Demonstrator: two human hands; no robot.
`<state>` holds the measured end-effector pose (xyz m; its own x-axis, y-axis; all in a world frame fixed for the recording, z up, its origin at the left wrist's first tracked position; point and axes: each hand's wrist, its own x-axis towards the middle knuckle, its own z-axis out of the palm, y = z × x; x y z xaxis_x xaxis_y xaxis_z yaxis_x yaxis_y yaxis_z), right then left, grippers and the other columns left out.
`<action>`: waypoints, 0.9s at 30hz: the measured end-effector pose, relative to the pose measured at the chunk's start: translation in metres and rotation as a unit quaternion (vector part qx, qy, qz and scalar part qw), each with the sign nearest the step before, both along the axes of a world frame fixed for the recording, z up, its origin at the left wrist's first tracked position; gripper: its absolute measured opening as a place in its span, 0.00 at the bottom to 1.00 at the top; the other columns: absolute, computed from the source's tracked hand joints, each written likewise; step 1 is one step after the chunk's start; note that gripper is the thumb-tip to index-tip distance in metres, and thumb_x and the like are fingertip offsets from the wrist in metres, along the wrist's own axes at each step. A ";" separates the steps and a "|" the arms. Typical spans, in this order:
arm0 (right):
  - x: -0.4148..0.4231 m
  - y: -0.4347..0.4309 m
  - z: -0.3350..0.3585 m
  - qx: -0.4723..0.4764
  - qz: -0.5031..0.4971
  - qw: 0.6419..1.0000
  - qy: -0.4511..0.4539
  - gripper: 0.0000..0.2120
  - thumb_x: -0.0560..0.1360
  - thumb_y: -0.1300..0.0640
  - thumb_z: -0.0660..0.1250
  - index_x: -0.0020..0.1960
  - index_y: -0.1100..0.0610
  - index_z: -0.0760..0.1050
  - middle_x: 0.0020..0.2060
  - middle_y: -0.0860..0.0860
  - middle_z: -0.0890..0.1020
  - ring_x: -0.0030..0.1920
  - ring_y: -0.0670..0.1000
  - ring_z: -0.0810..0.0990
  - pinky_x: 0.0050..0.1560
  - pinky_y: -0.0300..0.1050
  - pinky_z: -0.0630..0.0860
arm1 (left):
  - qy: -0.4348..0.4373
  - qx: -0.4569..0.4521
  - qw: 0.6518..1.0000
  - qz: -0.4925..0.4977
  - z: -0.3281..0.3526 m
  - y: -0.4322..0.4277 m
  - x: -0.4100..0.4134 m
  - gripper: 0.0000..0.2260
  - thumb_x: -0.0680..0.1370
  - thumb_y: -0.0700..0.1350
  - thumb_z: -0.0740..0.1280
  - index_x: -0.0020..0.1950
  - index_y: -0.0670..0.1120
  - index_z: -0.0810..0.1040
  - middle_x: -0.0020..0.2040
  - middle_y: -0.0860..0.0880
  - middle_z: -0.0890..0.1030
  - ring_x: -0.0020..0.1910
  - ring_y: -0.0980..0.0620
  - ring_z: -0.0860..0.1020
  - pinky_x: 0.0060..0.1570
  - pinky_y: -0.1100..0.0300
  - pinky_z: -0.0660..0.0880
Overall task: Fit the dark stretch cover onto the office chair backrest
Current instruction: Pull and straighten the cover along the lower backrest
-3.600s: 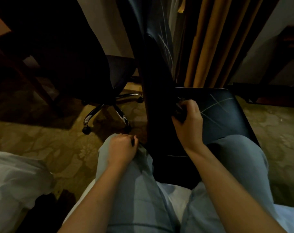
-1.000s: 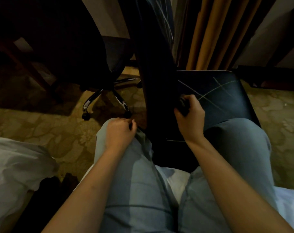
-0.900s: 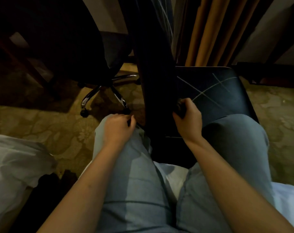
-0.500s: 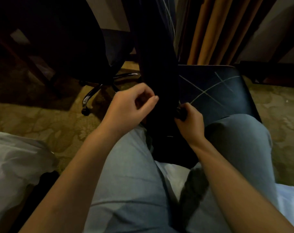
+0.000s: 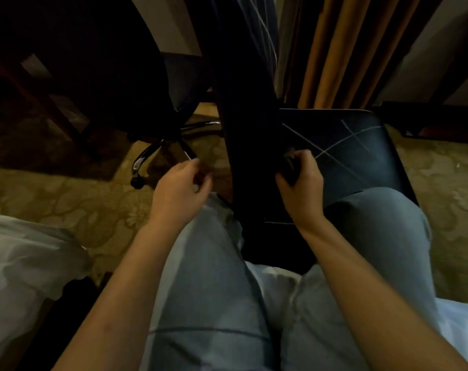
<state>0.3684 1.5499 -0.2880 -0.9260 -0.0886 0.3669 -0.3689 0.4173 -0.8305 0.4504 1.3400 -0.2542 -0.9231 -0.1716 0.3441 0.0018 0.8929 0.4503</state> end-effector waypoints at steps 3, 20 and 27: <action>0.002 0.001 -0.019 0.013 0.008 0.999 -0.051 0.14 0.71 0.65 0.71 0.48 0.54 0.67 0.45 0.51 0.75 0.44 0.46 0.74 0.42 0.24 0.67 | -0.179 -0.043 0.978 0.099 -0.042 -0.013 0.004 0.22 0.80 0.53 0.62 0.71 0.44 0.69 0.69 0.43 0.71 0.69 0.43 0.66 0.66 0.50 0.65; 0.006 -0.001 -0.036 -0.017 0.021 0.995 -0.093 0.14 0.70 0.64 0.71 0.48 0.54 0.68 0.41 0.46 0.75 0.41 0.39 0.74 0.40 0.27 0.68 | -0.208 -0.047 0.964 0.157 -0.040 -0.013 -0.017 0.22 0.80 0.54 0.60 0.72 0.47 0.69 0.69 0.46 0.70 0.69 0.44 0.62 0.66 0.49 0.60; 0.003 0.000 -0.025 -0.024 -0.004 0.999 -0.048 0.12 0.69 0.65 0.71 0.44 0.54 0.69 0.37 0.46 0.75 0.37 0.40 0.74 0.37 0.27 0.68 | -0.103 -0.003 0.987 0.121 -0.044 -0.009 -0.007 0.11 0.79 0.46 0.64 0.45 0.43 0.83 0.41 0.45 0.82 0.43 0.49 0.75 0.45 0.54 0.71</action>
<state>0.3719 1.5502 -0.3129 -0.9577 -0.0649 0.2802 -0.2834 0.3796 -0.8807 0.4437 1.3307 -0.2986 -0.9058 -0.3945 0.1544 -0.3034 0.8584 0.4136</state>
